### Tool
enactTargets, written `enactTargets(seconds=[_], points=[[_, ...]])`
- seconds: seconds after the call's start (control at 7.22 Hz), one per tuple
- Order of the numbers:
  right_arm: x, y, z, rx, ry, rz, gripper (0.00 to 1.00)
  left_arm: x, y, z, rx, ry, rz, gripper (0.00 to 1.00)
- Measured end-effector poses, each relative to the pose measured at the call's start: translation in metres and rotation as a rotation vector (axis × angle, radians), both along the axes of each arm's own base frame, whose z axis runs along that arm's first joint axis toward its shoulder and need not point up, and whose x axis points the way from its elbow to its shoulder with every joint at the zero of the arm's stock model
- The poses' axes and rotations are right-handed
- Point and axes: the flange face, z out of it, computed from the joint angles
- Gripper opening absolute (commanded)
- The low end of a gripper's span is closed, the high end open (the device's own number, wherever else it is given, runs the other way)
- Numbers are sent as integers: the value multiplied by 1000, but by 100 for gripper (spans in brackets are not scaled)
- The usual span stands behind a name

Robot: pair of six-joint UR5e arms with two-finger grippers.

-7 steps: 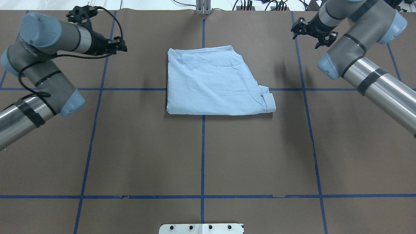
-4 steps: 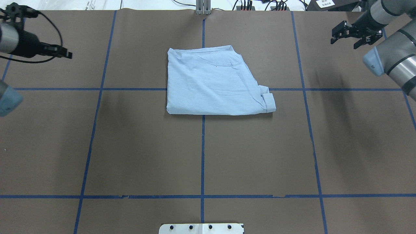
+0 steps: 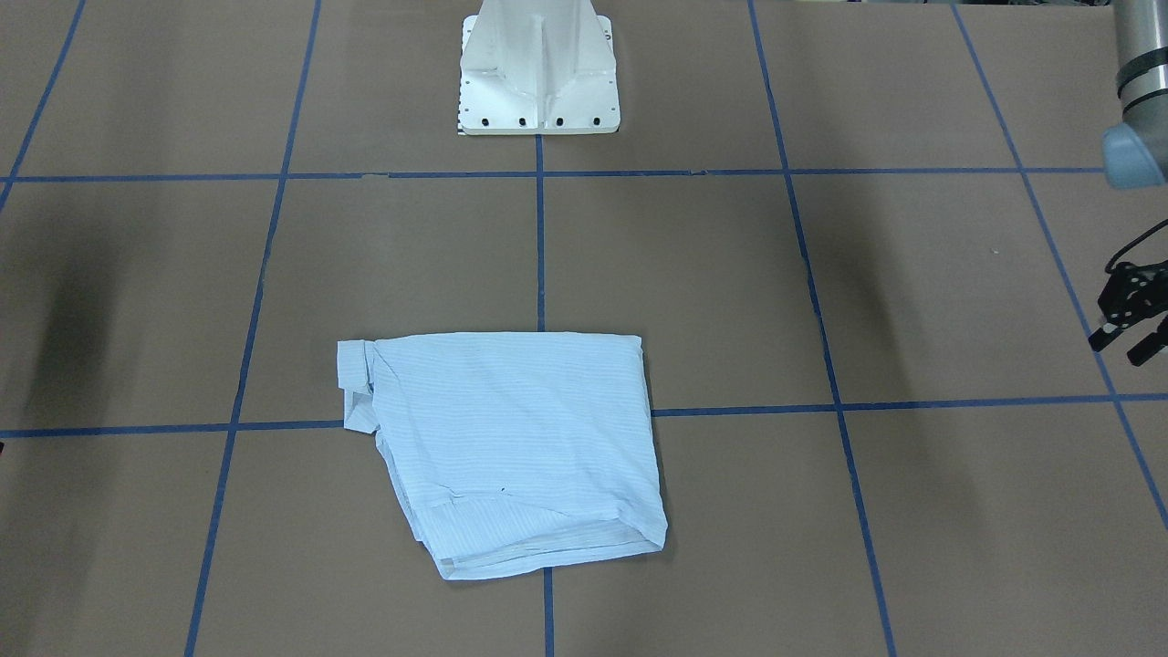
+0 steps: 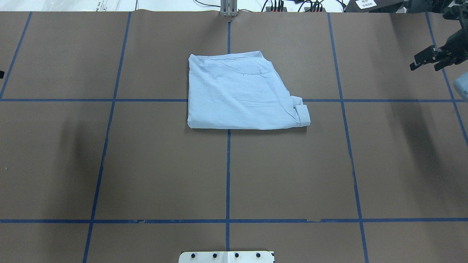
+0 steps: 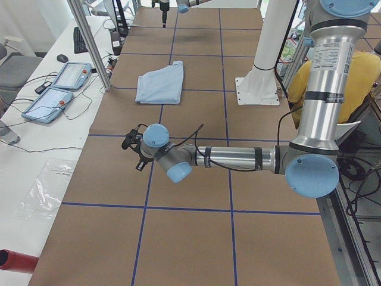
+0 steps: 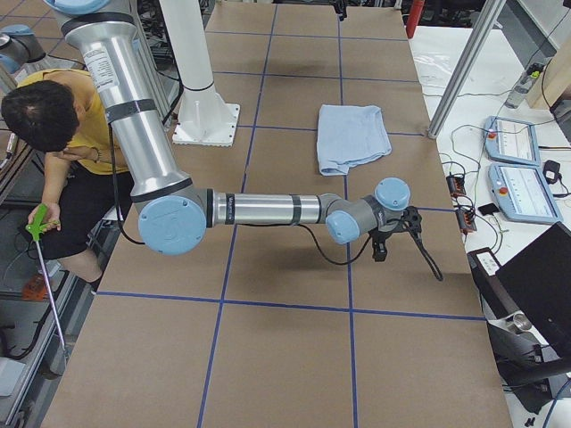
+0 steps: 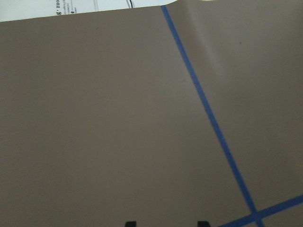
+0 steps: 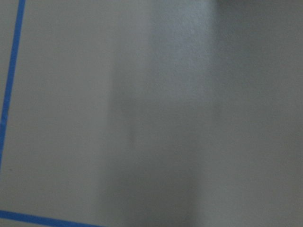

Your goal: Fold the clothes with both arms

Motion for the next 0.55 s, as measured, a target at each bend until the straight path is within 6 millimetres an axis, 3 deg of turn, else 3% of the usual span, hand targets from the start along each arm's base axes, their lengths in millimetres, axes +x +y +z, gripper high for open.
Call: enactTargets(seconds=[0.28, 0.55], points=[[44, 7, 22, -45, 32, -21, 100, -20, 10, 12, 18, -26, 27, 52], [81, 14, 13, -90, 54, 2, 100, -22, 9, 7, 21, -55, 56, 52]])
